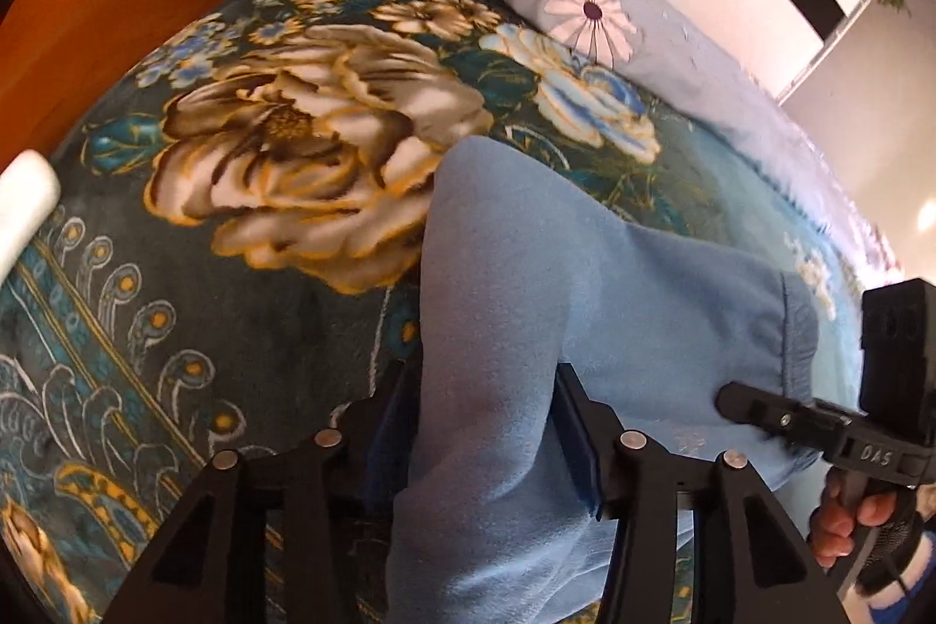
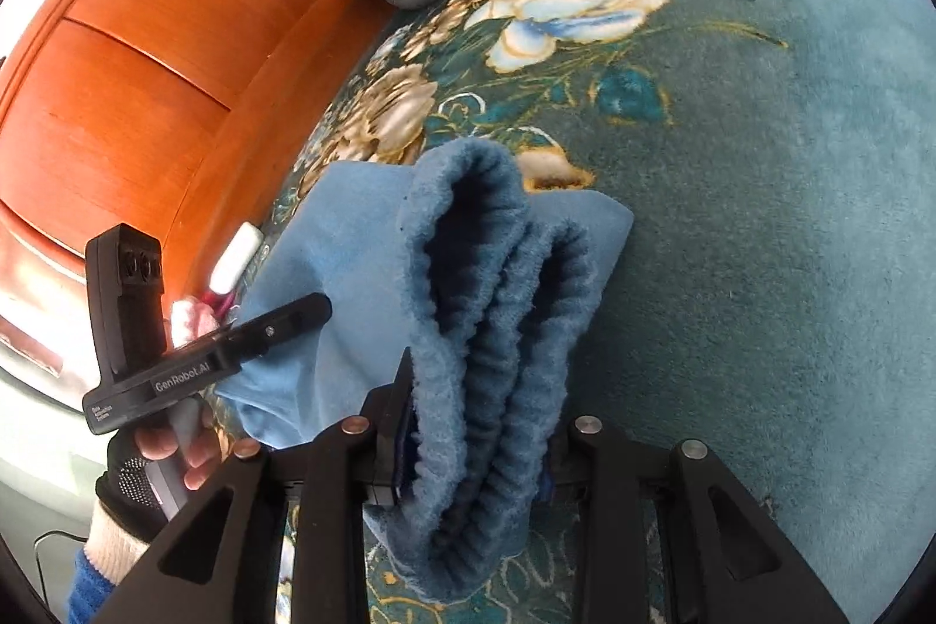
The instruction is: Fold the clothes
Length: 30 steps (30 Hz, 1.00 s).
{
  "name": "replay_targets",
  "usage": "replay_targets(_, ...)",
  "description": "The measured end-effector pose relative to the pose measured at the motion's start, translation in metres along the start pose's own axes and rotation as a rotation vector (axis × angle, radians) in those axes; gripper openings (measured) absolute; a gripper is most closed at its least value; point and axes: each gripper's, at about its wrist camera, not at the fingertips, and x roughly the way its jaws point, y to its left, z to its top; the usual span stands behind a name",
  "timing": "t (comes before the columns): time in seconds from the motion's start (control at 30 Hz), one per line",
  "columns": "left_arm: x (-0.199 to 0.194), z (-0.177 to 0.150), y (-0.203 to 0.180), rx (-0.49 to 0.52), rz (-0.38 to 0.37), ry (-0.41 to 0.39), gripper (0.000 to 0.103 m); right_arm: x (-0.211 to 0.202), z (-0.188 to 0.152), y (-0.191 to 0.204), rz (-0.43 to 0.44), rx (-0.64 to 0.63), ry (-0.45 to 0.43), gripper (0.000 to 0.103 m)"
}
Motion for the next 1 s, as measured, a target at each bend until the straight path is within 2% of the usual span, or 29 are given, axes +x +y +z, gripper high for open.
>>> replay_targets(0.03,-0.002,0.0,0.001,-0.006,-0.002,-0.007,0.053,-0.002,0.001,0.001,0.001,-0.011,-0.001,0.037)
replay_targets(0.1,-0.015,0.001,-0.005,0.035,0.045,-0.026,0.054,-0.012,0.0,0.005,-0.009,-0.054,-0.017,0.045)
replay_targets(0.17,-0.028,0.003,-0.01,0.075,0.093,-0.046,0.054,-0.023,0.0,0.007,-0.027,-0.094,-0.035,0.05)
replay_targets(0.23,-0.04,0.004,-0.016,0.114,0.138,-0.066,0.055,-0.04,-0.001,0.007,-0.044,-0.119,-0.068,0.05)
replay_targets(0.37,-0.07,0.008,-0.027,0.104,0.096,-0.172,0.055,-0.072,0.004,0.011,-0.041,-0.127,-0.173,0.05)
replay_targets(0.4,-0.07,0.009,-0.033,0.113,0.091,-0.174,0.055,-0.075,0.007,0.014,-0.023,-0.126,-0.181,0.046)
replay_targets(0.43,-0.07,0.01,-0.038,0.123,0.088,-0.176,0.055,-0.076,0.01,0.019,-0.003,-0.13,-0.176,0.041)
replay_targets(0.47,-0.067,0.01,-0.045,0.142,0.103,-0.172,0.055,-0.075,0.012,0.025,0.0,-0.14,-0.164,0.032)
replay_targets(0.57,-0.05,0.011,-0.056,0.162,0.112,-0.14,0.055,-0.065,0.013,0.046,-0.016,-0.206,-0.131,0.026)
replay_targets(0.67,-0.034,0.005,-0.052,0.147,0.116,-0.11,0.055,-0.049,0.011,0.049,-0.075,-0.241,-0.105,0.024)
replay_targets(0.8,-0.021,-0.003,-0.036,0.096,0.113,-0.104,0.055,-0.03,0.009,0.032,-0.127,-0.22,-0.06,0.024)
replay_targets(1.0,-0.016,-0.007,-0.038,0.096,0.141,-0.106,0.055,-0.033,0.006,0.029,-0.121,-0.214,-0.057,0.024)
